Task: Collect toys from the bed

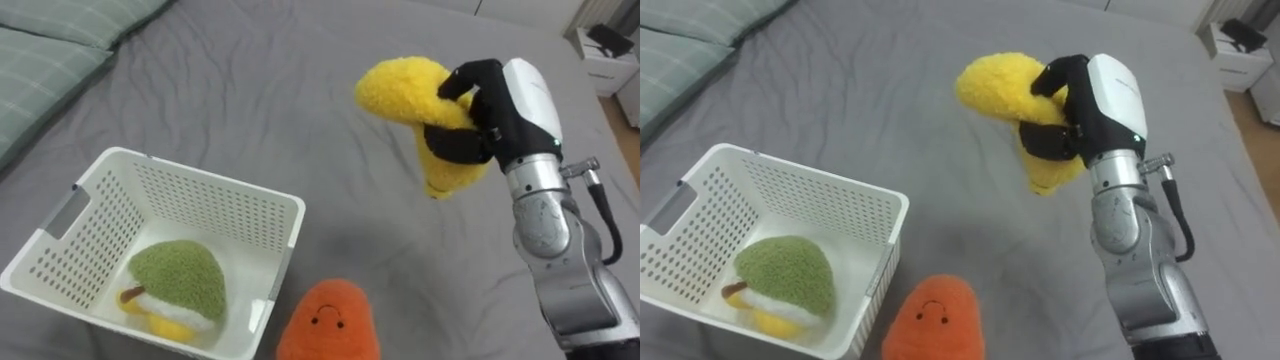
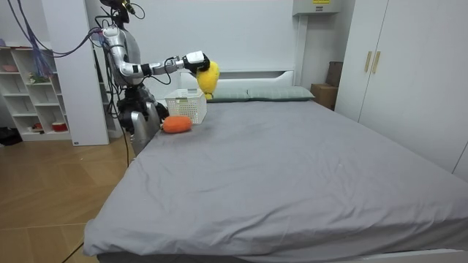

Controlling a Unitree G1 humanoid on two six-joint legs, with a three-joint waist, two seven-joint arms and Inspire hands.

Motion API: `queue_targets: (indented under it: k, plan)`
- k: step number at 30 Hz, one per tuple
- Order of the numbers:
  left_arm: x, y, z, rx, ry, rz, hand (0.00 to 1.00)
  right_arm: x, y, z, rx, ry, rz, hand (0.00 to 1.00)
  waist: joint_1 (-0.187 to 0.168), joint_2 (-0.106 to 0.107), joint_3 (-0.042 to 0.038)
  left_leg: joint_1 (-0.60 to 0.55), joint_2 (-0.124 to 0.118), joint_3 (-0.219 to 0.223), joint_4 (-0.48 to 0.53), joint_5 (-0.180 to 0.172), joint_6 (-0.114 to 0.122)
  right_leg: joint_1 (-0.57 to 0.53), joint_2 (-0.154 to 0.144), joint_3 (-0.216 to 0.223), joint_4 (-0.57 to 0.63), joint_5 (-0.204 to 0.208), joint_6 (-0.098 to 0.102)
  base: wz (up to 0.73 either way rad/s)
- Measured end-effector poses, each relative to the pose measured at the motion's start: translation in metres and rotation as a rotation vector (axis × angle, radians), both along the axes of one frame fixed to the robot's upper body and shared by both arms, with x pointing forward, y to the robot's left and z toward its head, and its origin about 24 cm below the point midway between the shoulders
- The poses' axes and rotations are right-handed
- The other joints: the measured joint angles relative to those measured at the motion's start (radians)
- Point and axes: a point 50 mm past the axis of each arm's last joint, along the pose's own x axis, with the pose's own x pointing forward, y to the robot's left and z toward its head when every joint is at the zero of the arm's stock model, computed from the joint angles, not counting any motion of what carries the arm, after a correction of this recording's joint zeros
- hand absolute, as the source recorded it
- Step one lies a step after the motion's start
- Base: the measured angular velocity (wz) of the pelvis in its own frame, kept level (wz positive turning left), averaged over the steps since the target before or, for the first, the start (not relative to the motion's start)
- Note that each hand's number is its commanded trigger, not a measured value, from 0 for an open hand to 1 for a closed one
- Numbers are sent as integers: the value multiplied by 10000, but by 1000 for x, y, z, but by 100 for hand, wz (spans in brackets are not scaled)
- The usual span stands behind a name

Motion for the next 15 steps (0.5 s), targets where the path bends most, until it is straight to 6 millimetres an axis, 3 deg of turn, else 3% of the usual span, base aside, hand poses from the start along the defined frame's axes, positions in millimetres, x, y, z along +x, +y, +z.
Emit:
queue_targets:
  k: [6, 12, 15]
  plan:
    - [4, -2, 1, -35, -148, -91, 0, 5, 27, 18, 428, -353, 1080, 100, 199, -16, -15, -27, 0, -78, 5, 0, 1, -7, -1, -13, 1, 0, 0, 0]
    - [14, -6, 2, -118, -378, -135, 0, 2, 62, 15, -235, 63, 2632, 100, 695, -151, -98, 12, 2, -87, 10, 1, 0, -24, -1, -18, 0, 1, -1, 0]
    - [18, -7, 2, -136, -426, -176, 0, 1, 67, 13, -307, 275, 2964, 100, 996, -222, -104, 5, -5, -112, 8, 1, 1, 15, -7, -39, 3, 1, -1, 1]
